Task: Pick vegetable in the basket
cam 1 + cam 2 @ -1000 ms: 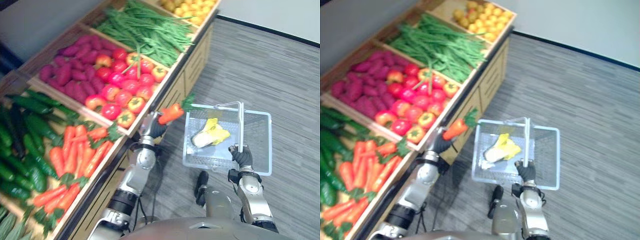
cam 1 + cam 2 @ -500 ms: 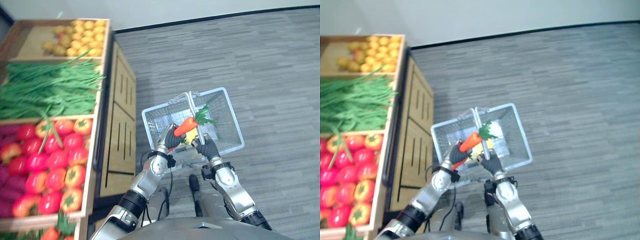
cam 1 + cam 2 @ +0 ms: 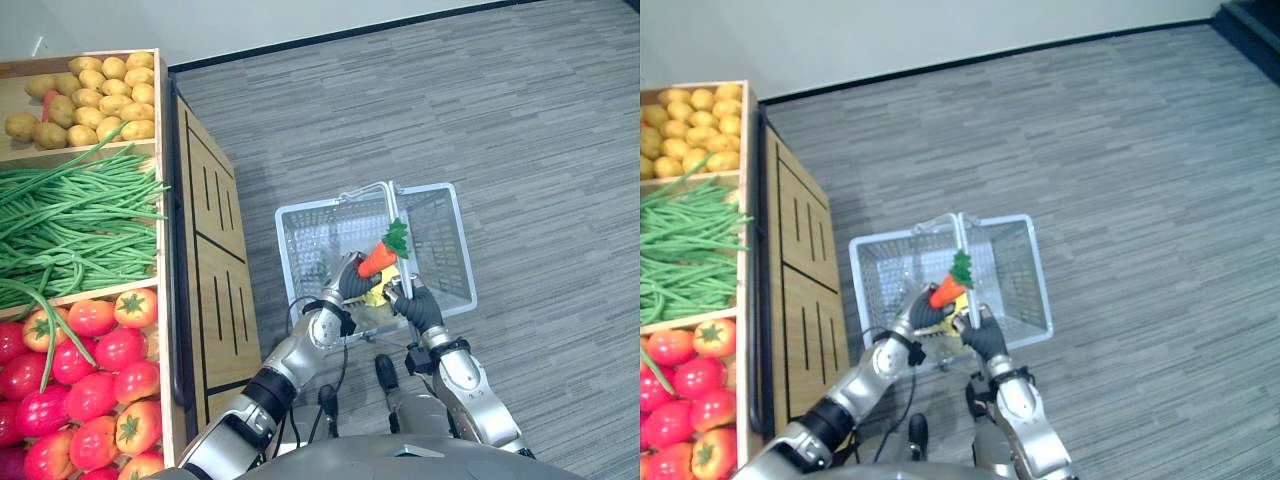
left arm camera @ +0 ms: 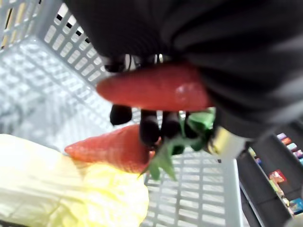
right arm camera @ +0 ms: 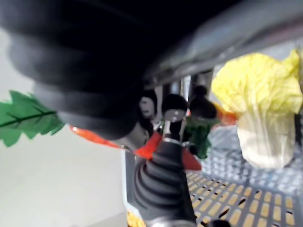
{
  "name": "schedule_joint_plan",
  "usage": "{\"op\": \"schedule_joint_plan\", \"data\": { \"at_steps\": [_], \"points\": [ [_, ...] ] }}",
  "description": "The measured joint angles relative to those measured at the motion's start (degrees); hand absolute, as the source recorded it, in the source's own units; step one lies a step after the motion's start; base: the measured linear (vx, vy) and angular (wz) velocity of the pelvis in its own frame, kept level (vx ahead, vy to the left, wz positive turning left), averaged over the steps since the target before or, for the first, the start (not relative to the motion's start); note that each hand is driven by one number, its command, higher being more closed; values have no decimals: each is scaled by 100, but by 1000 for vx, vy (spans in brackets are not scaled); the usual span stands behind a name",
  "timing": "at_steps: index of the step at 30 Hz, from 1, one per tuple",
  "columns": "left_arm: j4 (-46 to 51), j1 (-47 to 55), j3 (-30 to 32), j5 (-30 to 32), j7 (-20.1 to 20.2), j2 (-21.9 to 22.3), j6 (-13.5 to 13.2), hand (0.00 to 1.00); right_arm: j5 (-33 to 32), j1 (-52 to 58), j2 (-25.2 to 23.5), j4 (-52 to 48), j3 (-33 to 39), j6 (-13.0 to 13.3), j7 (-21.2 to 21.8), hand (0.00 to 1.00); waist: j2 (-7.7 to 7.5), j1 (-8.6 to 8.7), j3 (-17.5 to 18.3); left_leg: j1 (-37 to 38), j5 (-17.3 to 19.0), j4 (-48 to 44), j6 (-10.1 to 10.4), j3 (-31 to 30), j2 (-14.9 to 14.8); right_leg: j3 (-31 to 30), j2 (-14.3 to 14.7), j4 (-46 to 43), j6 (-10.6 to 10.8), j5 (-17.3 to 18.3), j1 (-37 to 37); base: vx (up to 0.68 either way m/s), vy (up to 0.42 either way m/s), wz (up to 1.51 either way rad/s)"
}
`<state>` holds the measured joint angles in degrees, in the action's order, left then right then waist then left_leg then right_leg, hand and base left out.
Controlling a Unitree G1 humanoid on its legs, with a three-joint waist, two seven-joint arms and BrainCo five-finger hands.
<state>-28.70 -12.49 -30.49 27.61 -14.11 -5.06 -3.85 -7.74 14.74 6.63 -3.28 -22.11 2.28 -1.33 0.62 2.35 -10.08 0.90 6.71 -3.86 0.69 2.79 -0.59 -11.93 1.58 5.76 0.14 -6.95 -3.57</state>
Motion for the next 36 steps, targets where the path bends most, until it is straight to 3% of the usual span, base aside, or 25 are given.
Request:
{"op": "schedule_joint_plan", "data": {
  "at_steps": [3, 6, 9, 13, 16, 21, 25, 27, 30, 33, 36],
  "points": [
    [-20, 29, 44, 4, 0, 6, 57, 0, 49, 366, -109, 13, 365, 0, -1, 100, -47, 8, 40, 7, -5, -3, -8, 15, 7, 20, -13, 12, 14, 76, 2, -124, 15, -3],
    [81, 98, 277, -3, 4, -10, 78, 0, 487, 583, -290, 325, 1281, -20, -308, 100, -50, 47, 49, 6, -7, 17, 33, 57, 1, 110, -40, 12, 14, 75, -17, -90, 16, -8],
    [1069, 497, 305, -205, 65, -30, 38, 0, 853, 673, -421, 694, 2030, -193, -444, 100, -6, 88, 164, -59, -15, 98, 16, 58, -2, 236, -76, 8, 29, 65, -113, -23, 15, 1],
    [2498, 1147, 725, -1102, 408, -416, -182, 0, 908, 747, -573, 1577, 3777, -387, -992, 100, 176, 118, 340, -85, -75, 179, 69, -70, -18, 512, -90, -21, 73, 36, -140, 61, 9, 16],
    [2911, 1242, 1038, -1595, 571, -721, -260, 0, 907, 674, -578, 2158, 4370, -499, -1209, 100, 220, 118, 367, 3, -125, 199, 27, -162, -33, 645, -90, -23, 47, 27, -40, 78, 22, 18],
    [3077, 1453, 1693, -1829, 617, -708, -427, 0, 905, 345, -597, 3025, 4976, -515, -1402, 100, 199, 89, 390, 33, -128, 209, 18, -207, -10, 743, -133, -21, 59, 37, 55, 6, 49, 10],
    [1829, 1495, 2469, -1968, 514, -639, -324, 0, 894, 140, -597, 3629, 5357, -535, -1496, 100, 158, 72, 416, 211, -130, 272, 15, -245, -9, 798, -141, -16, 151, 109, 219, -24, 37, 7],
    [752, 1540, 2779, -1809, 448, -644, -92, 0, 906, 117, -597, 3826, 5427, -623, -1530, 100, 122, 72, 450, 210, -113, 281, 42, -240, -8, 801, -143, 10, 141, 127, 222, -34, 23, -1],
    [-1072, 1510, 3077, -936, 289, -624, 248, 0, 977, -10, -597, 3938, 5498, -733, -1536, 100, 110, 90, 447, 225, -106, 281, 53, -192, -14, 801, -143, 11, 138, 129, 219, -26, 16, -7],
    [-2484, 1552, 3556, -563, 244, -518, 509, 0, 1138, -190, -592, 4098, 5687, -818, -1571, 100, 90, 108, 439, 285, -92, 284, 69, -161, -23, 795, -137, 10, 133, 132, 238, 8, 21, -5],
    [-2963, 1747, 3881, -392, 283, -458, 597, 0, 1191, -307, -592, 4200, 5738, -879, -1570, 100, 90, 60, 438, 416, -66, 295, 78, -117, -46, 770, -114, 10, 107, 152, 333, 34, 22, -4]
  ]
}}
